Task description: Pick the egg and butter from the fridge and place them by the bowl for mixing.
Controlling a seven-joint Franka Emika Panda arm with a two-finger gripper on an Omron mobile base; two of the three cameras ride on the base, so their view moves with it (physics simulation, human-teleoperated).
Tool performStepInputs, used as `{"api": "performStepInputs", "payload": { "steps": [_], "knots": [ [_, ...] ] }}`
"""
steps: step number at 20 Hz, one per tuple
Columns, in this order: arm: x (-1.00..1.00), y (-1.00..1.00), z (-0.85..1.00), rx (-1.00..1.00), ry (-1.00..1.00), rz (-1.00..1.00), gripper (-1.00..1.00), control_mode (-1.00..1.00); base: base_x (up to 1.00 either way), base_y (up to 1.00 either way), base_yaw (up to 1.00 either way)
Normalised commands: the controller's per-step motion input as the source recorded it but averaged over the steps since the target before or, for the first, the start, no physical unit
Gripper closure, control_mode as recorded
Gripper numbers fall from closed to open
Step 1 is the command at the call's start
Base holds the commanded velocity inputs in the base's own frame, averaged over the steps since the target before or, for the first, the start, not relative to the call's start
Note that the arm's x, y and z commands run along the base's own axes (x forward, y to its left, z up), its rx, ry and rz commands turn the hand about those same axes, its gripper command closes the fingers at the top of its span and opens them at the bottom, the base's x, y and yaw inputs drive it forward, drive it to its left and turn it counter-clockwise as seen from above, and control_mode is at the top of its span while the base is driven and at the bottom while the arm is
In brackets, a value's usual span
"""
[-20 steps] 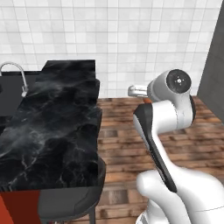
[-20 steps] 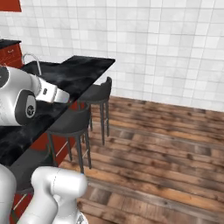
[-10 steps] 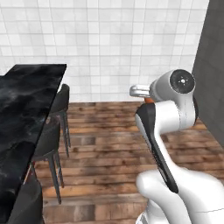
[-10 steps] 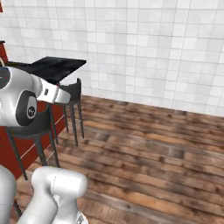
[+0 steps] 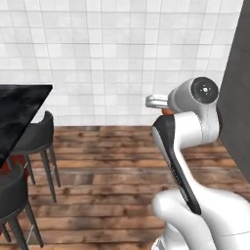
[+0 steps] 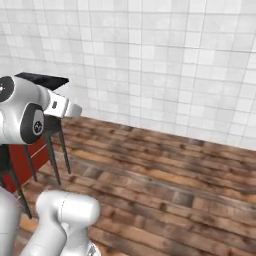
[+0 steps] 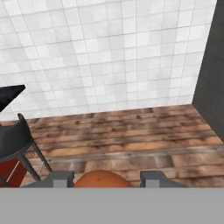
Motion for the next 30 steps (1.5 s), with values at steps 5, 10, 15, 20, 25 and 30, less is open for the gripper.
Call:
{"api": "performStepInputs", "payload": {
  "steps": [5, 10, 15, 20, 25, 30],
  "knots": [
    [0.00, 0.00, 0.00, 0.00, 0.00, 0.00, 1.00, 1.00, 1.00, -0.31, 0.19],
    [0.00, 0.00, 0.00, 0.00, 0.00, 0.00, 1.00, 1.00, 1.00, -0.32, 0.30],
    [0.00, 0.00, 0.00, 0.00, 0.00, 0.00, 1.00, 1.00, 1.00, -0.35, 0.36],
    [0.00, 0.00, 0.00, 0.00, 0.00, 0.00, 1.00, 1.00, 1.00, -0.29, 0.42],
    [0.00, 0.00, 0.00, 0.00, 0.00, 0.00, 1.00, 1.00, 1.00, -0.21, 0.51],
    [0.00, 0.00, 0.00, 0.00, 0.00, 0.00, 1.00, 1.00, 1.00, -0.17, 0.57]
  ]
}}
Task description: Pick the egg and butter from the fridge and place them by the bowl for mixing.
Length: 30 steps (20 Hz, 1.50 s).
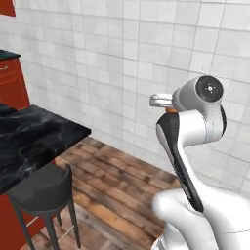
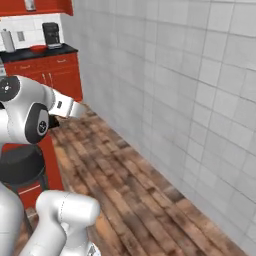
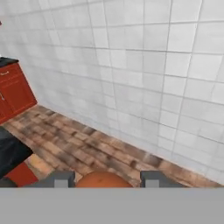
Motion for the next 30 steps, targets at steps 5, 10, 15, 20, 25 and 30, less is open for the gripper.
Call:
{"api": "performStepInputs", "payload": {
  "steps": [5, 10, 15, 20, 25, 30],
  "knots": [
    [0.00, 0.00, 0.00, 0.00, 0.00, 0.00, 1.00, 1.00, 1.00, -0.25, 0.55],
    [0.00, 0.00, 0.00, 0.00, 0.00, 0.00, 1.00, 1.00, 1.00, -0.44, 0.51],
    [0.00, 0.00, 0.00, 0.00, 0.00, 0.00, 1.00, 1.00, 1.00, -0.35, 0.55],
    [0.00, 0.00, 0.00, 0.00, 0.00, 0.00, 1.00, 1.00, 1.00, -0.33, 0.55],
    [0.00, 0.00, 0.00, 0.00, 0.00, 0.00, 1.00, 1.00, 0.93, -0.83, 0.34],
    [0.00, 0.00, 0.00, 0.00, 0.00, 0.00, 1.00, 1.00, 0.99, -0.92, 0.23]
  ]
}}
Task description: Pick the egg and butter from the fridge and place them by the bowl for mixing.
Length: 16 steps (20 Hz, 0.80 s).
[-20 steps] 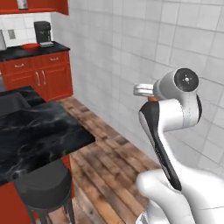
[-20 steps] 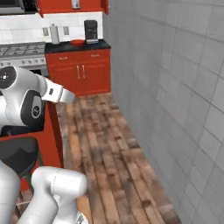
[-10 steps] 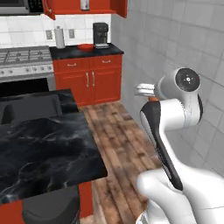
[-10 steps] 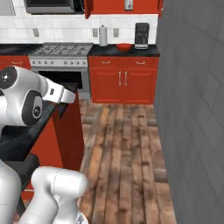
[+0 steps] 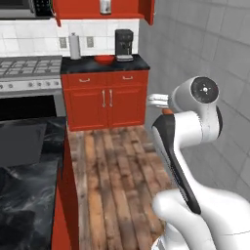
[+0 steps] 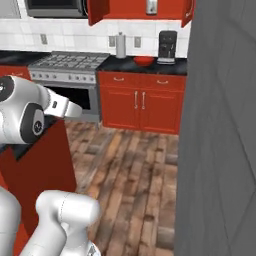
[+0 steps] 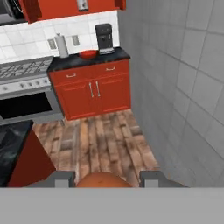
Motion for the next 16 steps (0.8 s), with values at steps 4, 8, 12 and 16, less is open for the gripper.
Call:
{"api": "performStepInputs", "payload": {
  "steps": [4, 8, 12, 16],
  "knots": [
    [0.00, 0.00, 0.00, 0.00, 0.00, 0.00, 1.00, 1.00, 1.00, -0.64, 0.13],
    [0.00, 0.00, 0.00, 0.00, 0.00, 0.00, 1.00, 1.00, 1.00, -0.54, 0.07],
    [0.00, 0.00, 0.00, 0.00, 0.00, 0.00, 1.00, 1.00, 1.00, -0.38, 0.01],
    [0.00, 0.00, 0.00, 0.00, 0.00, 0.00, 1.00, 1.00, 1.00, -0.13, 0.01]
  ]
}}
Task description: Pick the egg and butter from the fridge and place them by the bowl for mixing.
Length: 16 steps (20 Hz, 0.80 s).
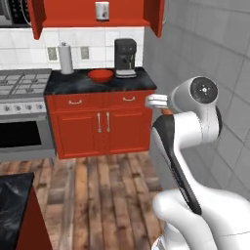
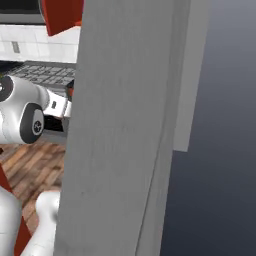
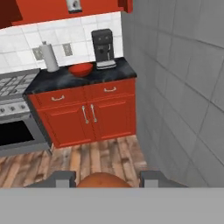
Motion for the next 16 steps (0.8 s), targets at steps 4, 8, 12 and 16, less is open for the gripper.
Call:
{"api": "performStepInputs", "payload": {
  "steps": [4, 8, 12, 16],
  "knots": [
    [0.00, 0.00, 0.00, 0.00, 0.00, 0.00, 1.00, 1.00, 1.00, 0.00, 0.03],
    [0.00, 0.00, 0.00, 0.00, 0.00, 0.00, 1.00, 1.00, 1.00, 0.04, 0.03],
    [0.00, 0.00, 0.00, 0.00, 0.00, 0.00, 1.00, 1.00, 1.00, 0.19, 0.04],
    [0.00, 0.00, 0.00, 0.00, 0.00, 0.00, 1.00, 1.00, 1.00, 0.61, 0.01]
  ]
}}
